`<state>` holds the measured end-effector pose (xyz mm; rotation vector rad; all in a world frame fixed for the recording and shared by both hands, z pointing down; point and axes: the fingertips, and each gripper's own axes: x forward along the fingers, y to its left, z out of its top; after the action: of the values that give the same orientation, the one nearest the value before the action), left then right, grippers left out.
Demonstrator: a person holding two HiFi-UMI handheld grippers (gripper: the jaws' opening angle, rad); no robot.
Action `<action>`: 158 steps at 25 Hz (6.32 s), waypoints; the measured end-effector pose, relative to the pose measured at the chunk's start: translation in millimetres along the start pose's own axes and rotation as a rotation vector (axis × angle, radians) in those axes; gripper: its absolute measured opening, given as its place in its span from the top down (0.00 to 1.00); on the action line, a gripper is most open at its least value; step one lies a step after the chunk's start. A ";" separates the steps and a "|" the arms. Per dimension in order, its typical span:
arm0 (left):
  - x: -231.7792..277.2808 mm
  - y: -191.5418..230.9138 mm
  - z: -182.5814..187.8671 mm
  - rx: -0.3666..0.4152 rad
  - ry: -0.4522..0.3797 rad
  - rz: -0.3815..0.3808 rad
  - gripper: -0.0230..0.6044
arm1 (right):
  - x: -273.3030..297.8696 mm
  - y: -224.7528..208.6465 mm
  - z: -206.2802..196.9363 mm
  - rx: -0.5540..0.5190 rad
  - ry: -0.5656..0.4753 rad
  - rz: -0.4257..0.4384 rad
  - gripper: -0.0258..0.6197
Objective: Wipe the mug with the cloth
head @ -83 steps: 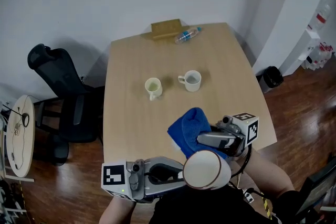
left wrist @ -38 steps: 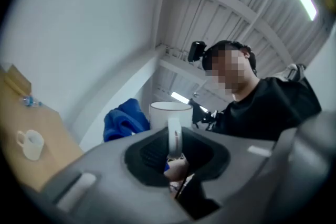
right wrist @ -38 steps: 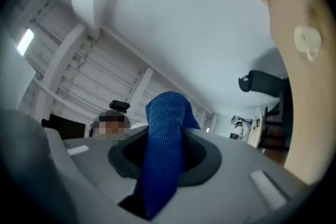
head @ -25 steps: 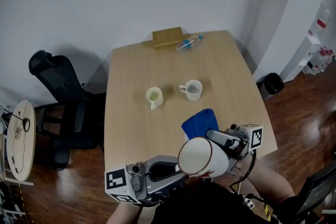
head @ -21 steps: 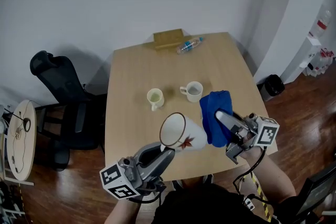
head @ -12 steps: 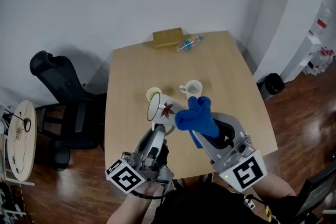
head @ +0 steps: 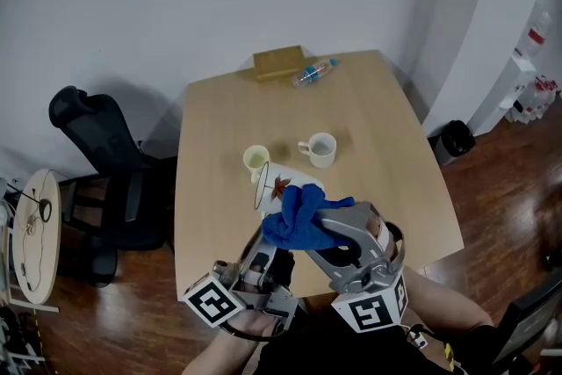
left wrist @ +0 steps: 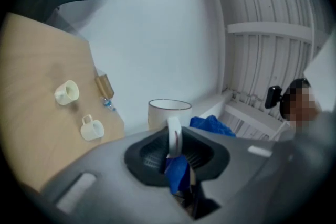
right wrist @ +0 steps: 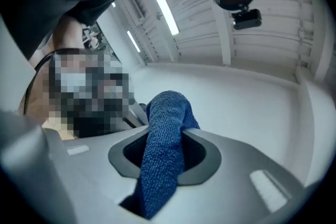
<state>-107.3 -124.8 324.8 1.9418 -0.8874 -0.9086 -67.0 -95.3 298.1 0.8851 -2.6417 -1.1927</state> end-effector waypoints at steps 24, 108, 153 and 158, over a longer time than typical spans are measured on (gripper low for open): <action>-51.3 -151.2 -44.9 0.272 0.332 -0.805 0.87 | -58.0 -10.8 24.2 2.429 -0.897 1.147 0.79; -174.2 304.9 -111.8 0.824 0.646 0.624 0.85 | -102.2 221.7 -375.2 0.779 1.204 0.350 0.75; -260.6 -53.6 -235.0 0.961 0.396 0.399 0.76 | -302.4 130.8 -20.4 0.904 0.433 -0.116 0.80; -277.0 -49.2 -222.6 0.937 0.399 0.395 0.76 | -286.0 139.7 -6.9 0.889 0.431 -0.119 0.80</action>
<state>-47.4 205.4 451.6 2.4242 -1.5311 0.2021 106.0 130.7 440.9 1.2273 -2.7014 0.2476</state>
